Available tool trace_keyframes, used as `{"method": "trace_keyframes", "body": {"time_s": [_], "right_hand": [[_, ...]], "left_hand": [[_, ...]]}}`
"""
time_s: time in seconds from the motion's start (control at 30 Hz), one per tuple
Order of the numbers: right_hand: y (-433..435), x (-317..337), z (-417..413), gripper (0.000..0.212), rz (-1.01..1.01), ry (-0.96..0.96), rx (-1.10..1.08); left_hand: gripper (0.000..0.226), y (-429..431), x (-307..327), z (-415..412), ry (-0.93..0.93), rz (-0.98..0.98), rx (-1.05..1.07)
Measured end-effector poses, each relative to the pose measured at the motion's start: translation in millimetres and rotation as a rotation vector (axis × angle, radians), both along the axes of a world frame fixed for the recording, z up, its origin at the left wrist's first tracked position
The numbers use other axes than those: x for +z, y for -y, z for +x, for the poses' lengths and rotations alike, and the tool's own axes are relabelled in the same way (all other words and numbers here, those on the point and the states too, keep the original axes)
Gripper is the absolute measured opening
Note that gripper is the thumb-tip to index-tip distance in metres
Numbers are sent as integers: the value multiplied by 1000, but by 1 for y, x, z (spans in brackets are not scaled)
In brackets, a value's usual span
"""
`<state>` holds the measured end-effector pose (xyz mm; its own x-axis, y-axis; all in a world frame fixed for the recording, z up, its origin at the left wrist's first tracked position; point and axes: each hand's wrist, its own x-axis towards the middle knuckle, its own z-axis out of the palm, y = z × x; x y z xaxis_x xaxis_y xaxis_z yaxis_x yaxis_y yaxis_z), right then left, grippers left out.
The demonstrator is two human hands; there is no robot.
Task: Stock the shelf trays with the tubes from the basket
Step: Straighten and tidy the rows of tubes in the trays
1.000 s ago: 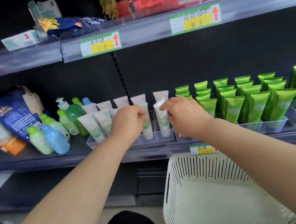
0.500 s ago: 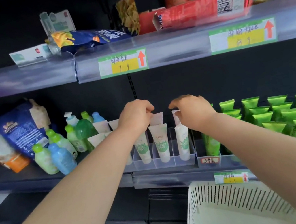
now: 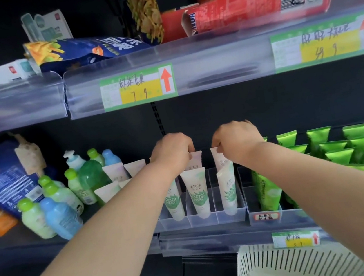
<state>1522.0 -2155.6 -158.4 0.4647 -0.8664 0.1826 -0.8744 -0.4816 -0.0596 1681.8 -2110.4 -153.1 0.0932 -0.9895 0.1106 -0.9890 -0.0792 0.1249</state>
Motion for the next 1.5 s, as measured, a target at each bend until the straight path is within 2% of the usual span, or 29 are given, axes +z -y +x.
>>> {"method": "trace_keyframes", "body": {"time_s": [0.13,0.43,0.63,0.77,0.87,1.07,1.27,1.5], "right_hand": [[0,2,2,25,6,36,-1],[-1,3,8,29,62,-8,24],[-10,14,21,28,27,26,91],[-16,21,50,27,113,87,207],[-18,20,77,22,138,32,261],[-17,6,110,13,70,-54,205],[-13,3,121,14,-15,-108,131],[-15,4,120,15,29,-132,123]], "left_hand": [[15,4,0,1,-67,-66,35],[17,6,-3,6,-133,-72,31],[20,-5,6,39,-198,-145,68],[18,-18,9,71,-162,-164,133],[23,-22,9,88,-90,-81,184],[25,-21,5,105,-40,20,237],[21,-10,1,109,-45,-22,221],[18,-9,-3,111,-87,-73,200]]}}
